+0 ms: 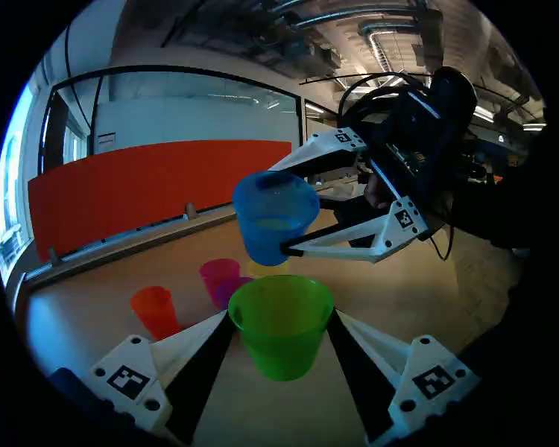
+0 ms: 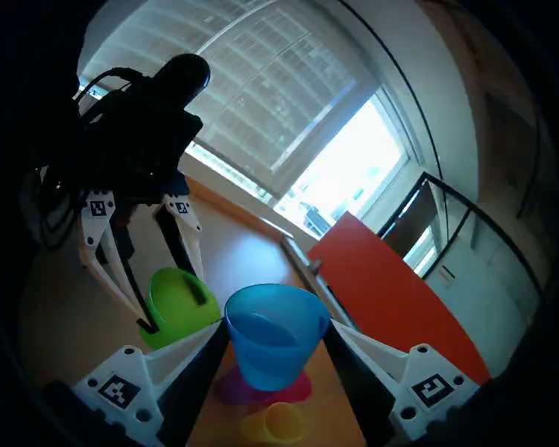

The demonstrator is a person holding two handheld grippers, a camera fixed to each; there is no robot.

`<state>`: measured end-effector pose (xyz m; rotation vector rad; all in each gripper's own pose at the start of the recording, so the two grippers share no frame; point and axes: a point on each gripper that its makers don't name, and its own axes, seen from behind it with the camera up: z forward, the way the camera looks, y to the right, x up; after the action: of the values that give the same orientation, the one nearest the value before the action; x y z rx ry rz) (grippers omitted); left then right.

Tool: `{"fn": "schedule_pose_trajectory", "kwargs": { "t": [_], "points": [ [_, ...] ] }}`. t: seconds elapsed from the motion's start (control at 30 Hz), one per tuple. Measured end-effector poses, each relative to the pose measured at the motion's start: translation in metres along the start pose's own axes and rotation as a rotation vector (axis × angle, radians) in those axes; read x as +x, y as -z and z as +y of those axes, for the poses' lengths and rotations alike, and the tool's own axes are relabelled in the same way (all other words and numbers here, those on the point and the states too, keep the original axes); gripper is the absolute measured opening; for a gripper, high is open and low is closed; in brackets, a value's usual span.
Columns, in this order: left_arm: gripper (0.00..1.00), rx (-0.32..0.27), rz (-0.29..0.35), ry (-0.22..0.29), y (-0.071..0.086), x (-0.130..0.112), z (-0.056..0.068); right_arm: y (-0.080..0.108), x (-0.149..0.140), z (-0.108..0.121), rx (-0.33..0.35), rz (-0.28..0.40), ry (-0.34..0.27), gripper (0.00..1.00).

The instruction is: Pour water

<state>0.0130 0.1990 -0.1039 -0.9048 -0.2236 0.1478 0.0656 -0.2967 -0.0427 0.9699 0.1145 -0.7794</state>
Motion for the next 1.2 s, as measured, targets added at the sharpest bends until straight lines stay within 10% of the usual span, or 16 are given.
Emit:
{"fn": "schedule_pose_trajectory", "kwargs": {
  "t": [1.2],
  "points": [
    [0.87, -0.007, 0.004, -0.002, -0.001, 0.001, 0.004, -0.010, 0.012, 0.003, -0.006, -0.017, 0.238, 0.91]
  ]
}}
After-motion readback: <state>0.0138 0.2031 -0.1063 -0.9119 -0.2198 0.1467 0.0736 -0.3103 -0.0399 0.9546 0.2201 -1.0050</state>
